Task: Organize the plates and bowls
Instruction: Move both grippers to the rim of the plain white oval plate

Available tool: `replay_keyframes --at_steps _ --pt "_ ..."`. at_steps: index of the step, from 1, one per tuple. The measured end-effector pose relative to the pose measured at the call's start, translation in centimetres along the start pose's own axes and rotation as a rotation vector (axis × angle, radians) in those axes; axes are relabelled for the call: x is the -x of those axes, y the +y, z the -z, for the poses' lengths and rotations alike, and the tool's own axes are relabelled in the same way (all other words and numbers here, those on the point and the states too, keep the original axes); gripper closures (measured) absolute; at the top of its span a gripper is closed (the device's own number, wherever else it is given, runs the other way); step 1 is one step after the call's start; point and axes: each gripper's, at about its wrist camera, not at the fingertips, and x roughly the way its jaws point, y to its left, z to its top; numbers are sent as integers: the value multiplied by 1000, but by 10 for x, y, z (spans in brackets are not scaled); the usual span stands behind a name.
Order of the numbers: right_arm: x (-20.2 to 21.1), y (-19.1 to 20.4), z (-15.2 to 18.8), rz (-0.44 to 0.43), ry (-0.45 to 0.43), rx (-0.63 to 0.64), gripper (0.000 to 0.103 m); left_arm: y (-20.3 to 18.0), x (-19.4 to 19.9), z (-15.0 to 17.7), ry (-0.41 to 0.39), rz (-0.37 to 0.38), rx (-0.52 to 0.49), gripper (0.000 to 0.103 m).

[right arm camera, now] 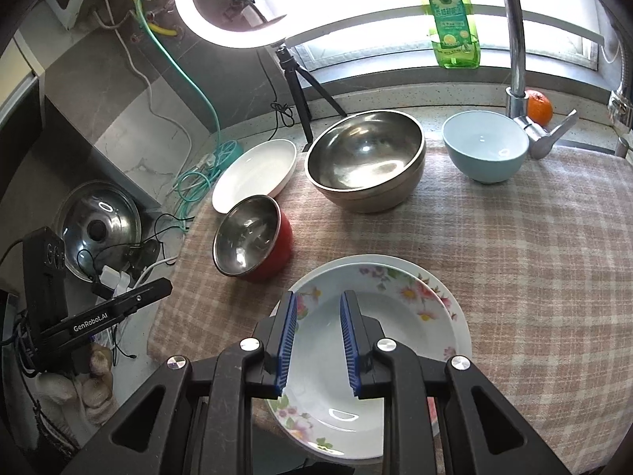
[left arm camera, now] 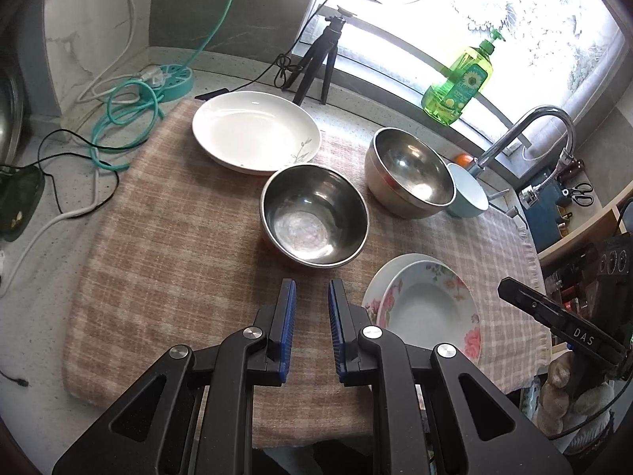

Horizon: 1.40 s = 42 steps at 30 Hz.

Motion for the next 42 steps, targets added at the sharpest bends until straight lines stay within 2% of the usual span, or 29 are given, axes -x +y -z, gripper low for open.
replay_keyframes --at_steps 9,17,21,24,28,42 --pt "-19 28 -13 -6 27 21 82 26 8 -11 -25 -14 8 88" --pt "-34 53 -30 -12 14 37 82 54 10 -30 -54 -18 18 88" --pt "-39 62 -40 -10 1 39 82 70 8 -43 -53 -10 45 88" --pt "-44 71 -49 -14 1 40 82 79 11 -57 -84 8 88 88" --pt "-51 83 -58 -19 7 43 82 80 14 -72 -103 7 62 88" --pt "-63 118 -95 -39 18 47 82 112 8 -99 -72 32 66 88"
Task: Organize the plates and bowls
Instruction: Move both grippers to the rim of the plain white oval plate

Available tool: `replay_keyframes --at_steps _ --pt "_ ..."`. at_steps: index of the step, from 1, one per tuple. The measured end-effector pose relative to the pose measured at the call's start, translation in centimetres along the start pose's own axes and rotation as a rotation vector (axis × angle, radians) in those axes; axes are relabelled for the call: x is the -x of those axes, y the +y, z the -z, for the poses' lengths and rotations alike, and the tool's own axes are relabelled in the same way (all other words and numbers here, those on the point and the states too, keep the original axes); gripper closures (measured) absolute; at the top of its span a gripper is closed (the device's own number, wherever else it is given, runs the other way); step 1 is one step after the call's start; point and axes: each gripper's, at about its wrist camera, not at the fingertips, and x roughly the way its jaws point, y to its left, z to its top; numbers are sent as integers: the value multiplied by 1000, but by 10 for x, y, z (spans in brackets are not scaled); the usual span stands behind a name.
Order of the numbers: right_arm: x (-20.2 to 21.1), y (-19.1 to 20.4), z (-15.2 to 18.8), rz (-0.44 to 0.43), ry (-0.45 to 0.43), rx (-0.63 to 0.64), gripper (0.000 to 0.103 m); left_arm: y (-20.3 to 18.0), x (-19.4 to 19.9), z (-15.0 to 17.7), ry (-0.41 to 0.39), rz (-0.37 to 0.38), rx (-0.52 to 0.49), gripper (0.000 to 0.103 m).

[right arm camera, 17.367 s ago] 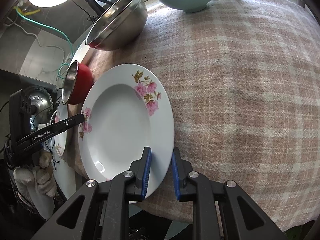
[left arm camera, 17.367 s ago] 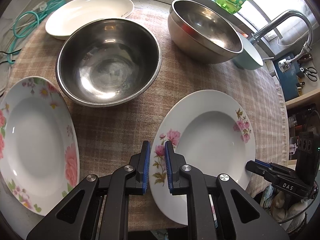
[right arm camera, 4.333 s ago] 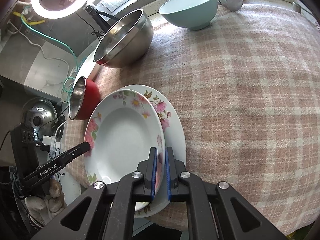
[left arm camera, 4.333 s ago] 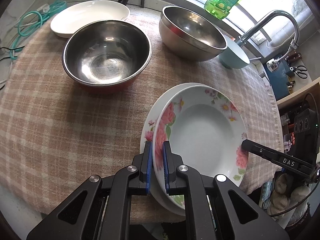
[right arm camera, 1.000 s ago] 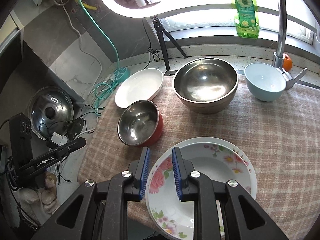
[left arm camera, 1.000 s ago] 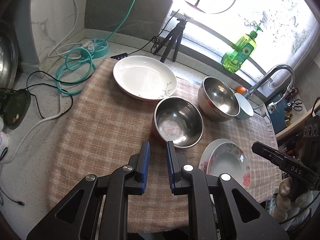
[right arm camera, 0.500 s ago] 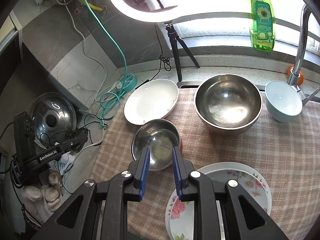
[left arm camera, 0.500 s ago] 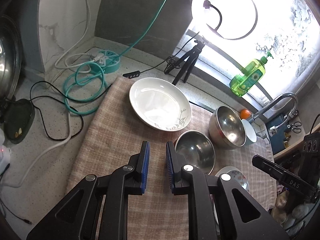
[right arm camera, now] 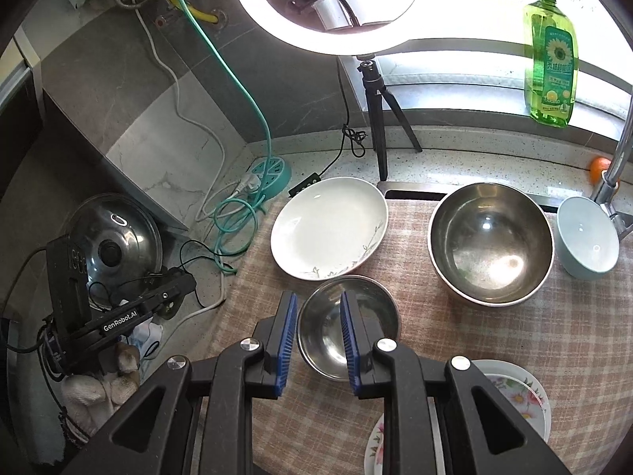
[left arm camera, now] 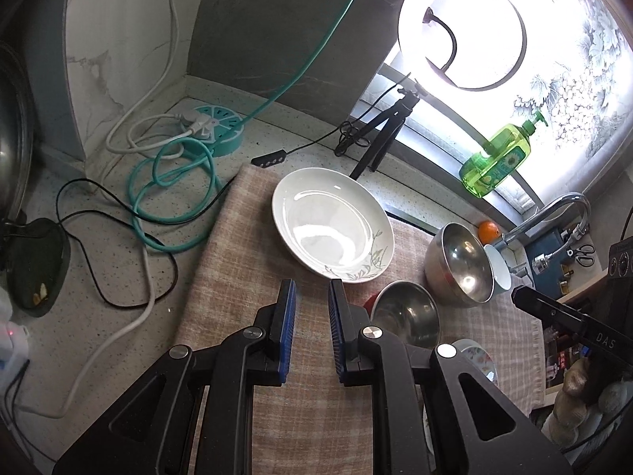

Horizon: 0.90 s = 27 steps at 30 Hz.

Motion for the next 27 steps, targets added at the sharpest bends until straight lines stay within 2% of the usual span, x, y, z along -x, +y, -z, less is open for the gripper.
replay_keyframes --at_steps 7,16,27 --pt "-18 13 -19 -10 20 33 82 7 -1 -13 -7 -19 -14 88" --pt "-49 11 -51 -28 54 36 82 20 -9 -30 -2 -47 -3 88" --pt "-96 -11 -83 -11 144 30 82 32 -48 -45 73 -21 61 88"
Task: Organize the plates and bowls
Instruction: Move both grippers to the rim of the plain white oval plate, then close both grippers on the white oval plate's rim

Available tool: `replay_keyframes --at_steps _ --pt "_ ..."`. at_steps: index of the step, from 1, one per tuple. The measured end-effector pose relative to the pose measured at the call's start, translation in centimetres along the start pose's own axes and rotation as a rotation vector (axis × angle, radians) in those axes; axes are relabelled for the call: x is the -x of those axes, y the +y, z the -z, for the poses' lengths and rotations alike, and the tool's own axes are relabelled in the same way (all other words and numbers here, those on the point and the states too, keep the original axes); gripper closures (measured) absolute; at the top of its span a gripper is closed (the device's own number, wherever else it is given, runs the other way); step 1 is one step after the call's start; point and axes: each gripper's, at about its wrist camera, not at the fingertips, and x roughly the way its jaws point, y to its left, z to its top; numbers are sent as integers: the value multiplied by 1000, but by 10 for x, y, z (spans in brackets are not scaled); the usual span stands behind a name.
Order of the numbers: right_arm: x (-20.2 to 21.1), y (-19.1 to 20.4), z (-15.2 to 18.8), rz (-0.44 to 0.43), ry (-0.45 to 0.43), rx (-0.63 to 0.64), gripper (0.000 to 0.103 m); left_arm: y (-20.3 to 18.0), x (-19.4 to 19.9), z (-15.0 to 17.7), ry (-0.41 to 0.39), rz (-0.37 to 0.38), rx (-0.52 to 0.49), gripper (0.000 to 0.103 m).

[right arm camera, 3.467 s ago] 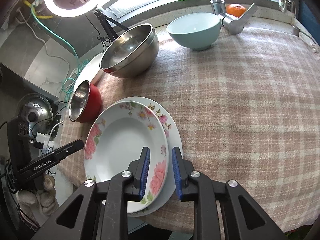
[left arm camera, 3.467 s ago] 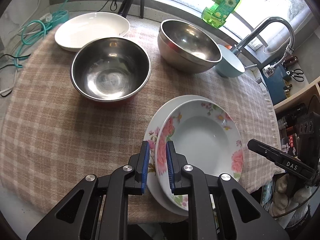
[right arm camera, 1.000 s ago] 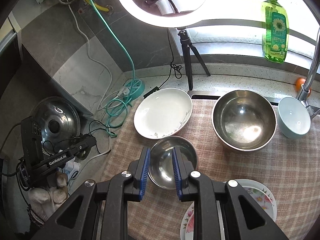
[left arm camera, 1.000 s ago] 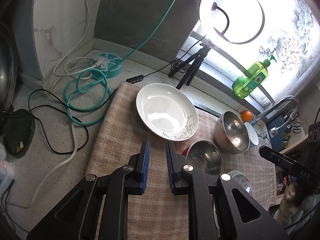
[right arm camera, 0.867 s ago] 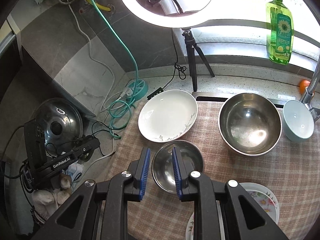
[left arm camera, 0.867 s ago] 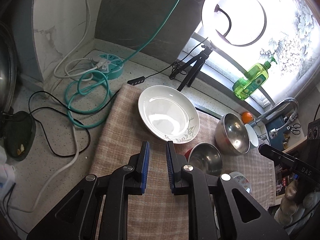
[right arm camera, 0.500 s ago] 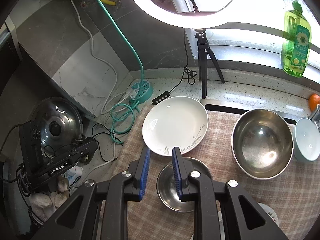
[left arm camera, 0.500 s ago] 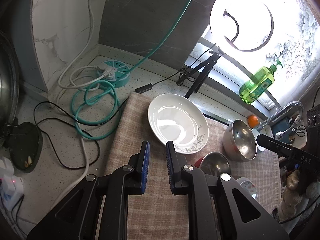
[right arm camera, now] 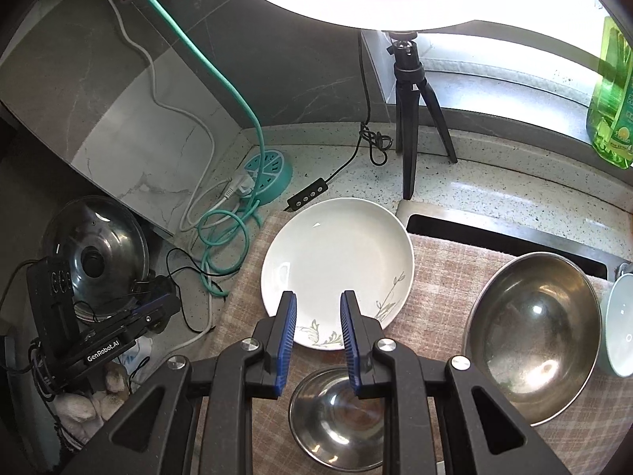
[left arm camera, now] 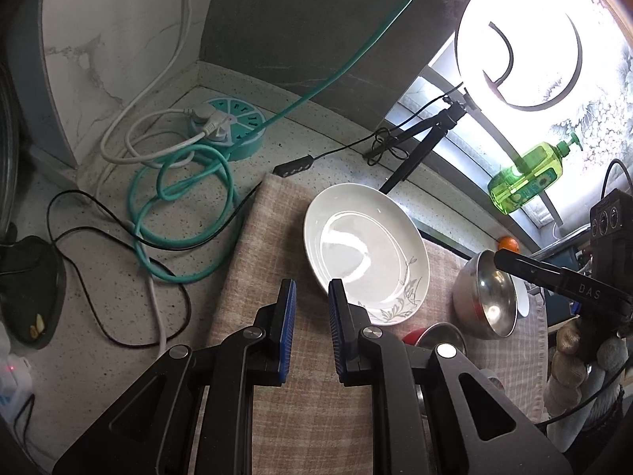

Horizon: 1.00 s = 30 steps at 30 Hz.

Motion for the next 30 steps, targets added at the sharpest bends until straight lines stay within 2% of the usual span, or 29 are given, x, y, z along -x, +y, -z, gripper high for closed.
replay_keyframes --at_steps 10,20,30 --pt "-45 -34 -24 -13 117 -67 82 -2 -37 -11 78 38 70 88" --pt "-74 -50 -36 62 178 -24 82 3 -66 -21 122 52 130 88" --pt "-94 -68 -47 63 217 -52 82 7 -87 -30 147 44 150 88"
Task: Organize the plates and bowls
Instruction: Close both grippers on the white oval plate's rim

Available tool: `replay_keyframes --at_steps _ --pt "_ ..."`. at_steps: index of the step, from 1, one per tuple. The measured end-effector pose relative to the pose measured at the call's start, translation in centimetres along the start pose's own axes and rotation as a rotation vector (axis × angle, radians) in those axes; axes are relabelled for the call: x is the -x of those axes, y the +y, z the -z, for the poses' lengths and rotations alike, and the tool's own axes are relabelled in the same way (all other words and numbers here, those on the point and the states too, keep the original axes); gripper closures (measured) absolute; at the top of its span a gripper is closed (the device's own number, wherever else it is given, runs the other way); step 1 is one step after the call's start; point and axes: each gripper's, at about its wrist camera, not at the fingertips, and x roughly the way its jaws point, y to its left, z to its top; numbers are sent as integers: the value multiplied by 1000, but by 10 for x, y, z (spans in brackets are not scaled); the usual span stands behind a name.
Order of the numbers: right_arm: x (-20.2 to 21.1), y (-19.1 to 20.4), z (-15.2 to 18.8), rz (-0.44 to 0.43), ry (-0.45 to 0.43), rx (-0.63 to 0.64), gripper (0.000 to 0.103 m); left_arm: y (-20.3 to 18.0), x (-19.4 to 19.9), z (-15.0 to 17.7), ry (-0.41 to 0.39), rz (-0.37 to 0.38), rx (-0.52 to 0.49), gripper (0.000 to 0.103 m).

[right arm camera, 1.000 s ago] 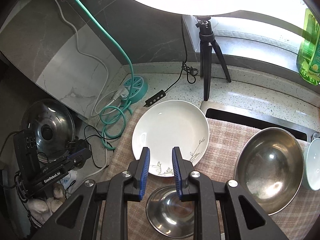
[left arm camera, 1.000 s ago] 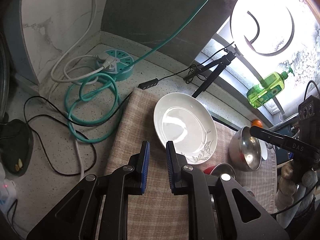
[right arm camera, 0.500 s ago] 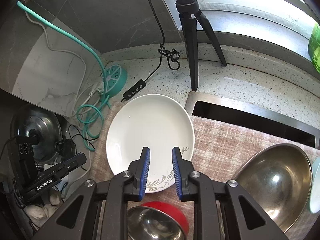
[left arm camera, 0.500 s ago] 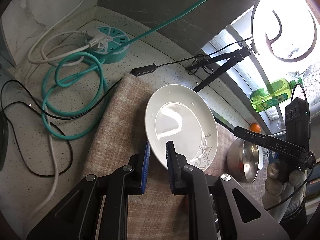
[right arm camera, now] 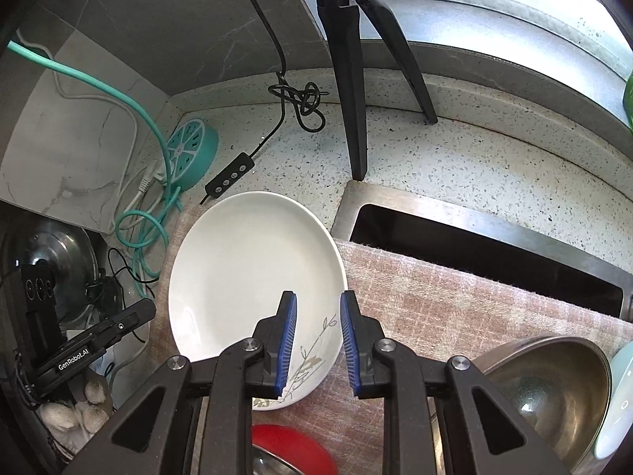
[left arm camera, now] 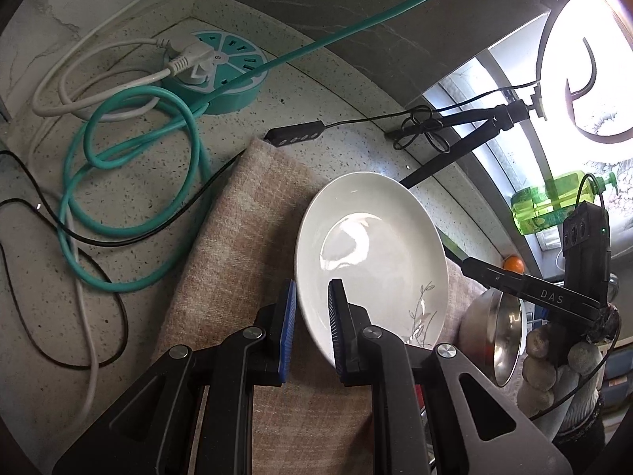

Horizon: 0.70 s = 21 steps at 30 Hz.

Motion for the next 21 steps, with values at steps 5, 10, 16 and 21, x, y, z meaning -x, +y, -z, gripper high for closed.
replay_keyframes --at_steps 5,10,16,21 --pt "-8 -5 -4 9 18 -2 82 -1 -7 0 11 -5 0 88" --pt "-16 -9 -7 18 33 -1 83 0 -11 -1 17 -9 6 88" --pt "-24 -9 -9 13 47 0 86 0 -15 0 21 -15 6 88" --pt "-28 -9 -10 6 54 -1 91 0 -17 0 17 -27 6 92"
